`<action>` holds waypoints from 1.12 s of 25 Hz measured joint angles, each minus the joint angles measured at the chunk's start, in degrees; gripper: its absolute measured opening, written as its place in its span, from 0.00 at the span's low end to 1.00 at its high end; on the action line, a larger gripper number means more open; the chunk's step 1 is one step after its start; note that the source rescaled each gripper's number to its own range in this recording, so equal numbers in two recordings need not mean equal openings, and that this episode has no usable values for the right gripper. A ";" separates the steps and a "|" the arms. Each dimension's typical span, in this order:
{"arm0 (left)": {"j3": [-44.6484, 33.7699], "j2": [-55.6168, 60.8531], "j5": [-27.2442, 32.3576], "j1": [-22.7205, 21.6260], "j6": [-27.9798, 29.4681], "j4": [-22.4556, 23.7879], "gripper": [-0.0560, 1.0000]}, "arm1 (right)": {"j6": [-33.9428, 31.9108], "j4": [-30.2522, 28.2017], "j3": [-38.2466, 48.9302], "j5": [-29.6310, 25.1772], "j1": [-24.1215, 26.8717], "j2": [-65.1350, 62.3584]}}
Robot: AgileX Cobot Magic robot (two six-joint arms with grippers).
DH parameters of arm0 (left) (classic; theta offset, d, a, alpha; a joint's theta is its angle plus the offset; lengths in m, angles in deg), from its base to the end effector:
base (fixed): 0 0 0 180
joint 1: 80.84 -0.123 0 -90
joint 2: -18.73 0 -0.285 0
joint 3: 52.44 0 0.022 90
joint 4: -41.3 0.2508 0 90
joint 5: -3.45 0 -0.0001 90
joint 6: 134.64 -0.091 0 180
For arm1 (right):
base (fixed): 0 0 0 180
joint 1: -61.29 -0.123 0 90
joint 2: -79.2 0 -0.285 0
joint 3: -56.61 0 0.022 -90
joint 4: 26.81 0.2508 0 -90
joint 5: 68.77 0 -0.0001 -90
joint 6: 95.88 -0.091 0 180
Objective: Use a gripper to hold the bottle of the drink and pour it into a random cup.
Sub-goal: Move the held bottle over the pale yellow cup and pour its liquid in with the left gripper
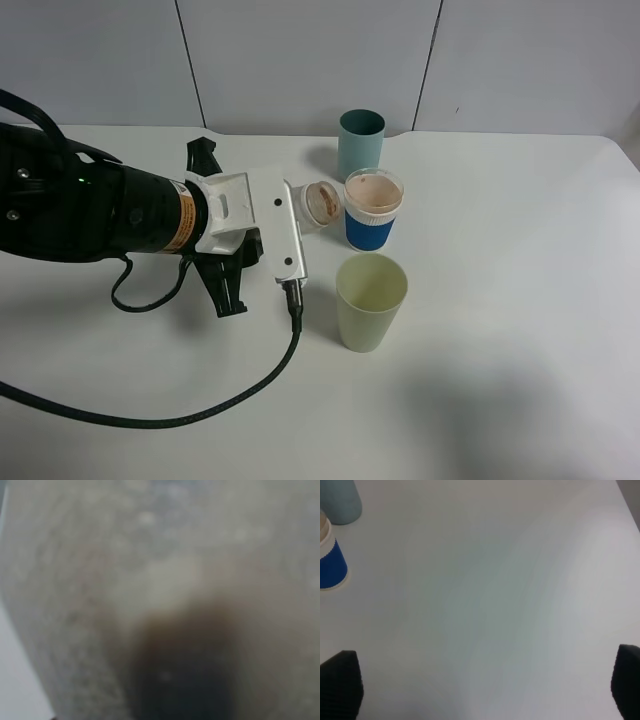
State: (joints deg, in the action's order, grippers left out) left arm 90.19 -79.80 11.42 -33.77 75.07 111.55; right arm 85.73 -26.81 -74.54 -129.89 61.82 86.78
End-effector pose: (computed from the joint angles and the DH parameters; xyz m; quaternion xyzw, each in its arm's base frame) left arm 0.2078 -0.2058 0.1724 0.6284 0.6907 0.0404 0.3556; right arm -0.0051 0.0000 0.2754 -0.0081 0.8551 -0.0097 0.5183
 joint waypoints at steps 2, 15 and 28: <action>0.00 0.00 0.29 0.26 0.00 1.03 0.10 | 0.00 0.00 0.00 0.00 0.00 0.00; 0.00 -2.30 -0.16 1.07 0.00 1.22 0.10 | 0.00 0.00 0.00 0.00 0.00 0.00; 0.00 -3.72 4.29 2.25 4.17 7.62 0.10 | 0.00 0.00 0.00 0.00 0.00 0.00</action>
State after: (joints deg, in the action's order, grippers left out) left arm 90.19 -83.52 15.71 -31.53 79.24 119.16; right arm 85.73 -26.81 -74.54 -129.89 61.82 86.78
